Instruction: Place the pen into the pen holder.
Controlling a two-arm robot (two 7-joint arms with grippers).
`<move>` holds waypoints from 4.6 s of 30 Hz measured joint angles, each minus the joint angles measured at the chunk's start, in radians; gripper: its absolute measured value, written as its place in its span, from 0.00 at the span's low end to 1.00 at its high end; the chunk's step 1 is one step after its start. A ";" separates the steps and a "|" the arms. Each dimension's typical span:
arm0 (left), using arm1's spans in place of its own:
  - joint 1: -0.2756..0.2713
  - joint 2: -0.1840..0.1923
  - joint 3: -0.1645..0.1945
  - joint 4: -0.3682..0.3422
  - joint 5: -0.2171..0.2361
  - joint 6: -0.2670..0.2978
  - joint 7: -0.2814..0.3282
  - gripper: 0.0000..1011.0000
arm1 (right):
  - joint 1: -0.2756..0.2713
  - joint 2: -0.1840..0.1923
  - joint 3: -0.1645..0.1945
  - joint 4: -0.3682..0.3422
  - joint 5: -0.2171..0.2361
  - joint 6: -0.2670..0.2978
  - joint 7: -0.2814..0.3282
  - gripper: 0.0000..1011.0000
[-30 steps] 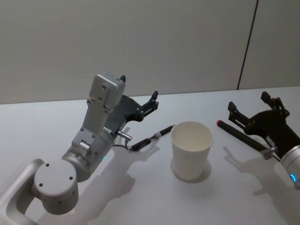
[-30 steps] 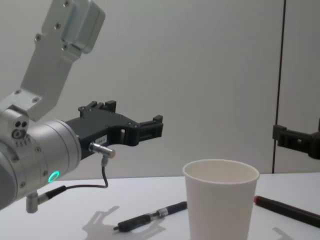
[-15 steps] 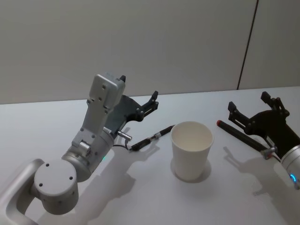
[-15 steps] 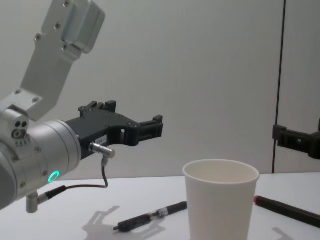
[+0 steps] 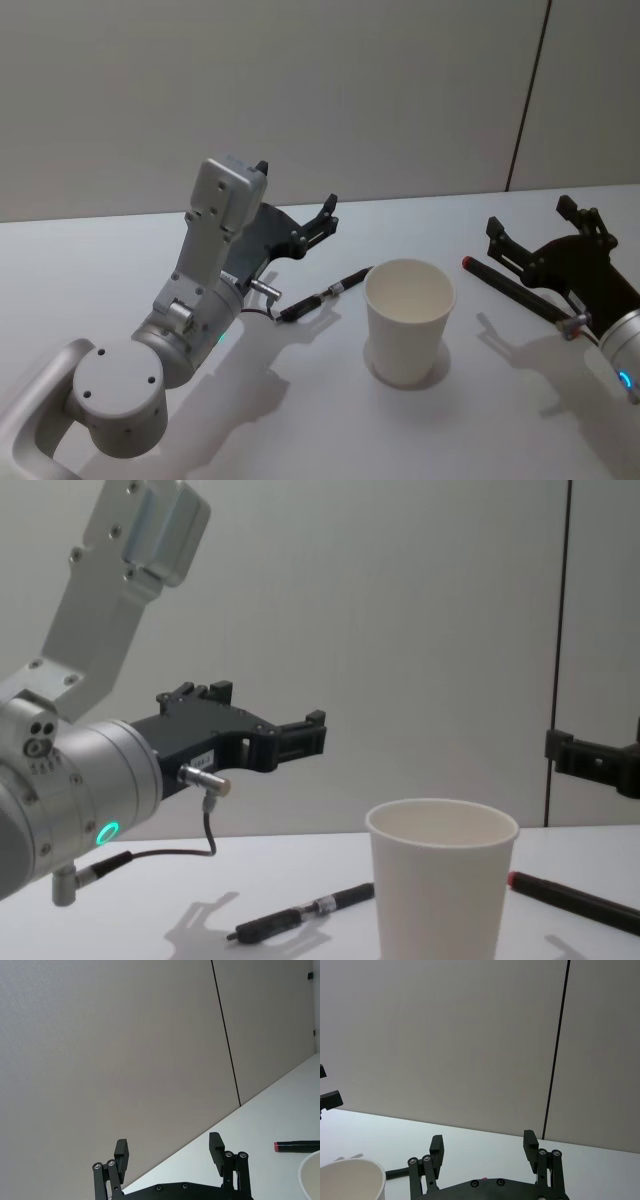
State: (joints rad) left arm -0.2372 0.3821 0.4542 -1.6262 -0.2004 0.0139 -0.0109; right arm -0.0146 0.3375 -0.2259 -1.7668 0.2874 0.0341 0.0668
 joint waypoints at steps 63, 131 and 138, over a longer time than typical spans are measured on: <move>0.000 0.000 0.000 0.000 0.000 0.000 0.000 0.99 | 0.248 -0.024 0.027 0.138 -0.078 0.202 0.232 0.99; 0.000 0.000 0.000 0.000 0.000 0.000 0.000 0.99 | 0.542 -0.017 -0.041 0.596 -0.240 0.514 0.638 0.99; 0.000 0.000 0.000 0.000 0.000 0.000 0.000 0.99 | 0.546 -0.019 -0.046 0.611 -0.244 0.503 0.644 0.97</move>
State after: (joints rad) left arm -0.2372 0.3821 0.4542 -1.6262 -0.2004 0.0138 -0.0109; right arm 0.5311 0.3180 -0.2722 -1.1555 0.0437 0.5367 0.7106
